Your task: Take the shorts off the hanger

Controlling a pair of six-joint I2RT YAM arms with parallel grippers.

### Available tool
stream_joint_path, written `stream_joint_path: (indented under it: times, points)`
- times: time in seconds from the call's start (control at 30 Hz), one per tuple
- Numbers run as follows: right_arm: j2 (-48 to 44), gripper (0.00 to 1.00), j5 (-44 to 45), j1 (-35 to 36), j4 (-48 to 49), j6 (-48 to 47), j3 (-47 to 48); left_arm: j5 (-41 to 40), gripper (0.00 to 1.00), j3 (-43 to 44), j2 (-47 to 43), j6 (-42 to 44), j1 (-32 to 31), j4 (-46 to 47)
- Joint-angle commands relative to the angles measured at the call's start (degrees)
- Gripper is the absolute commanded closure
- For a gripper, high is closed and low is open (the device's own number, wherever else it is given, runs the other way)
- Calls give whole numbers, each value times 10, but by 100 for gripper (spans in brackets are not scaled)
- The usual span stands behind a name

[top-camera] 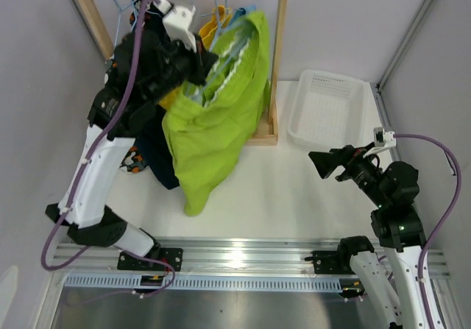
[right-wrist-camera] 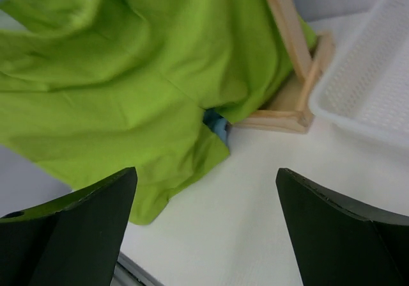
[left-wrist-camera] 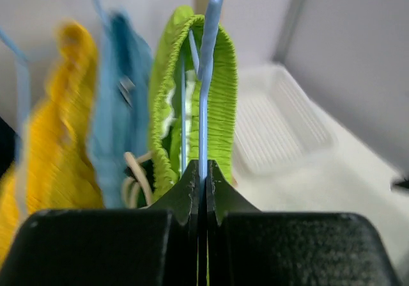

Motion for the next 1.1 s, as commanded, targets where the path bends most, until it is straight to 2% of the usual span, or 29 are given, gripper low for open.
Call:
stream_joint_path:
  times: [0.0, 0.07, 0.1, 0.3, 0.53, 0.7, 0.9, 1.0, 1.03, 1.07]
  points:
    - [4, 0, -121, 5, 60, -39, 64, 60, 100, -148, -142, 14, -60, 18]
    - [21, 1, -142, 4, 59, -56, 101, 73, 100, -237, -193, 0, -80, 31]
    - [30, 1, -150, 5, 59, -61, 114, 93, 100, -241, -223, -17, -81, 24]
    - [98, 1, -181, 7, 84, -64, 194, 169, 100, -213, -284, -62, -87, -30]
    - [140, 1, -168, 32, 128, -53, 183, 226, 100, -167, -314, -86, -87, -64]
    - [167, 0, -118, 94, 179, -59, 163, 270, 100, -170, -321, -99, -87, -56]
    - [207, 1, -54, 203, 195, -85, 185, 263, 100, -203, -322, -94, -87, -48]
    - [219, 0, -36, 232, 200, -97, 189, 269, 100, -223, -325, -95, -87, -35]
    - [222, 3, -45, 234, 202, -96, 188, 267, 100, -230, -324, -96, -87, -30]
    - [225, 12, -52, 237, 224, -93, 188, 264, 100, -233, -325, -95, -87, -29]
